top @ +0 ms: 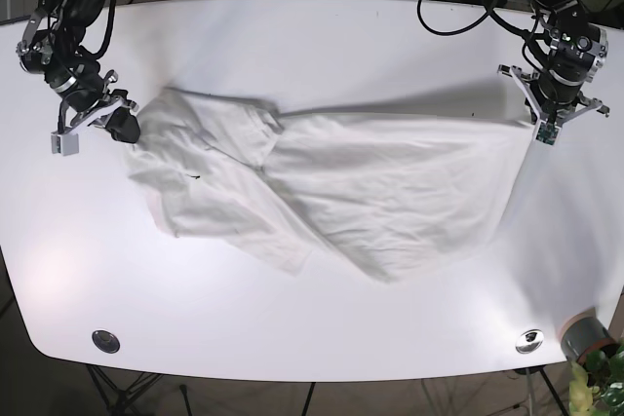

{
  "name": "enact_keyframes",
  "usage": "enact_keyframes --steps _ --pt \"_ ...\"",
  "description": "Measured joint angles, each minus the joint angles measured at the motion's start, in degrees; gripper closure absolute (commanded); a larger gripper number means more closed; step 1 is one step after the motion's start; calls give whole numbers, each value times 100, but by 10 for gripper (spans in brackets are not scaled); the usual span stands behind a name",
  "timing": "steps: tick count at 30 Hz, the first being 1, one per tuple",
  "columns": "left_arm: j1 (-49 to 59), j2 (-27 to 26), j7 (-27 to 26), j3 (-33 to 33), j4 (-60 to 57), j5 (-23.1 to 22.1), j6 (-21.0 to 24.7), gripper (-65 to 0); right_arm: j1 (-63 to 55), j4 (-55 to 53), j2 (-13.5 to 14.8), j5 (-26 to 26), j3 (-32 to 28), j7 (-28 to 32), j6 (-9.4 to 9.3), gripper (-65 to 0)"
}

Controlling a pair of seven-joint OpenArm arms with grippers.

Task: Fold the T-shirt properly
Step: 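Release the T-shirt with the right gripper and move it along the shirt's side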

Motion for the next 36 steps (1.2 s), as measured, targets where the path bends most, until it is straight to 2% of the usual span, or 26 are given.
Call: enact_keyframes --steps 11,18,21,26,28,30,36 --pt "-33 -15 -42 -249 -540 -15 2 0 -382 271 -24 -7 0 -55 -2 -21" --pt "-61 -238 -470 -260 -988 -15 2 0 -612 271 39 15 0 -39 -2 -32" --pt "-76 -238 -487 -262 -1049 -15 0 0 -723 273 37 15 0 -42 -2 -132" --pt "-225 -238 -498 -260 -1047 -20 0 0 -743 278 39 0 0 -46 -44 -474" --pt "-232 -247 -514 -260 -1047 -17 2 0 -732 282 39 9 0 -42 -46 -541" --pt "-212 -254 -509 -262 -1047 -15 2 0 -713 282 42 -2 0 -42 -44 -572" --pt "-249 -254 -509 -262 -1062 -15 2 0 17 -13 229 -184 -22 0 -46 -552"
